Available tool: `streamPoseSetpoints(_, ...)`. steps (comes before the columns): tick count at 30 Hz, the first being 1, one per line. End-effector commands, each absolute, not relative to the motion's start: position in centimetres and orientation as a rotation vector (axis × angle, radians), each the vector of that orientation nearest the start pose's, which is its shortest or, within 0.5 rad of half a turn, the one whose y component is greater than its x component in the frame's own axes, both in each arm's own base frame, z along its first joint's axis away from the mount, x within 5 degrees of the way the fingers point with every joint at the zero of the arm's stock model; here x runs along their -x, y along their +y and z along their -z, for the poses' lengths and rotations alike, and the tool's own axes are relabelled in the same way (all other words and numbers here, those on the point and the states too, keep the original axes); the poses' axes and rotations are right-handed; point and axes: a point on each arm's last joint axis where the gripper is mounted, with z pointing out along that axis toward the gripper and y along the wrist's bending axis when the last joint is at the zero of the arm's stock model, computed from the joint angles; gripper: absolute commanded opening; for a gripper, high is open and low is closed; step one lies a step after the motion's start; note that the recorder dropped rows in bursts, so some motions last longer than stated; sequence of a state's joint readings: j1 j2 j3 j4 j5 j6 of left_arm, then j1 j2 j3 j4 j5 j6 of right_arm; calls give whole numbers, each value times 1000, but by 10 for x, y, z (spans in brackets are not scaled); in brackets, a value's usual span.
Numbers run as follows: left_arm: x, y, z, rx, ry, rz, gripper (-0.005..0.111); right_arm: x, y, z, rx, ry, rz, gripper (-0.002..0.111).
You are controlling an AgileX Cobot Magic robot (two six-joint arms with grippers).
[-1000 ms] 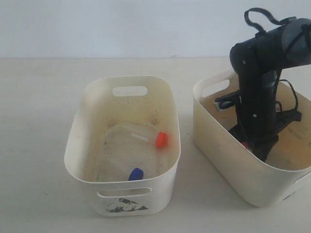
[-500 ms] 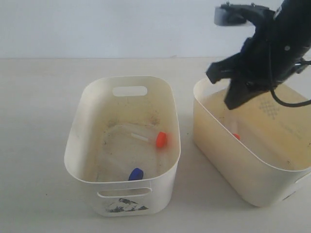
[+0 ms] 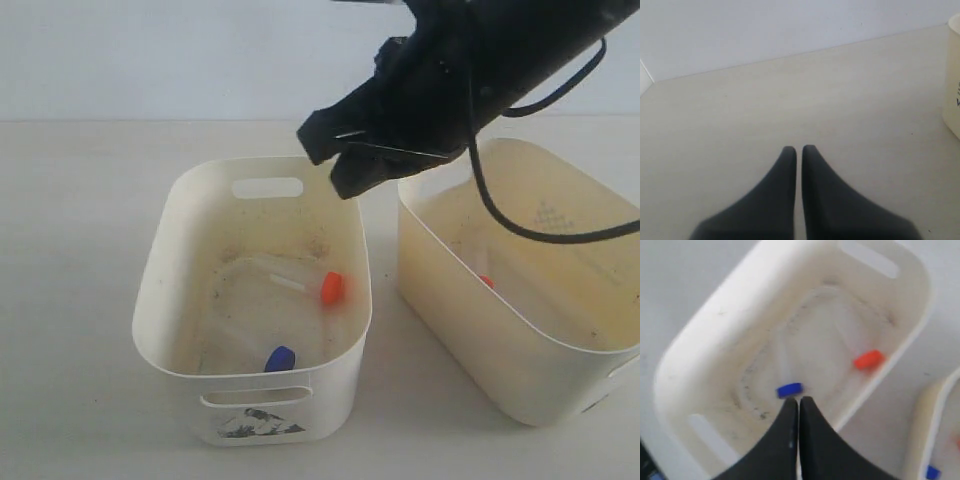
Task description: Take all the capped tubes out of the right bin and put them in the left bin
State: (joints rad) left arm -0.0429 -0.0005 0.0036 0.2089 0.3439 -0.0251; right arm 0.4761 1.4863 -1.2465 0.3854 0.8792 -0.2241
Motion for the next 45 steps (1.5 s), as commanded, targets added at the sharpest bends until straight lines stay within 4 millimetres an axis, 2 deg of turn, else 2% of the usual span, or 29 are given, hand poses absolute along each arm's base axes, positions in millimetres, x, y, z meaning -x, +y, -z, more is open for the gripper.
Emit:
streamPoseSetpoints(1, -54, 4, -183, -137, 1813, -144, 4, -280, 129, -314, 391, 2610, -159, 0)
streamPoseSetpoints(4, -54, 4, -183, -137, 1813, -144, 4, -282, 107, -312, 233, 2663, 48, 0)
streamPoseSetpoints(8, -54, 4, -183, -137, 1813, -144, 4, -283, 96, -311, 199, 2696, 96, 0)
streamPoseSetpoints(23, -54, 4, -183, -137, 1813, -144, 4, -283, 94, -307, 244, 2725, 121, 0)
streamPoseSetpoints(31, -54, 4, -183, -137, 1813, -144, 4, -298, 100, -250, 95, 2860, 150, 0)
streamPoseSetpoints(33, -54, 4, -183, -137, 1813, -144, 4, -304, 98, -242, 41, 2866, 138, 0)
streamPoseSetpoints(39, -54, 4, -183, -137, 1813, -144, 4, -318, 76, -225, -181, 2933, -19, 0)
streamPoseSetpoints(45, -54, 4, -183, -137, 1813, -144, 4, -319, 78, -218, -214, 2934, -141, 0)
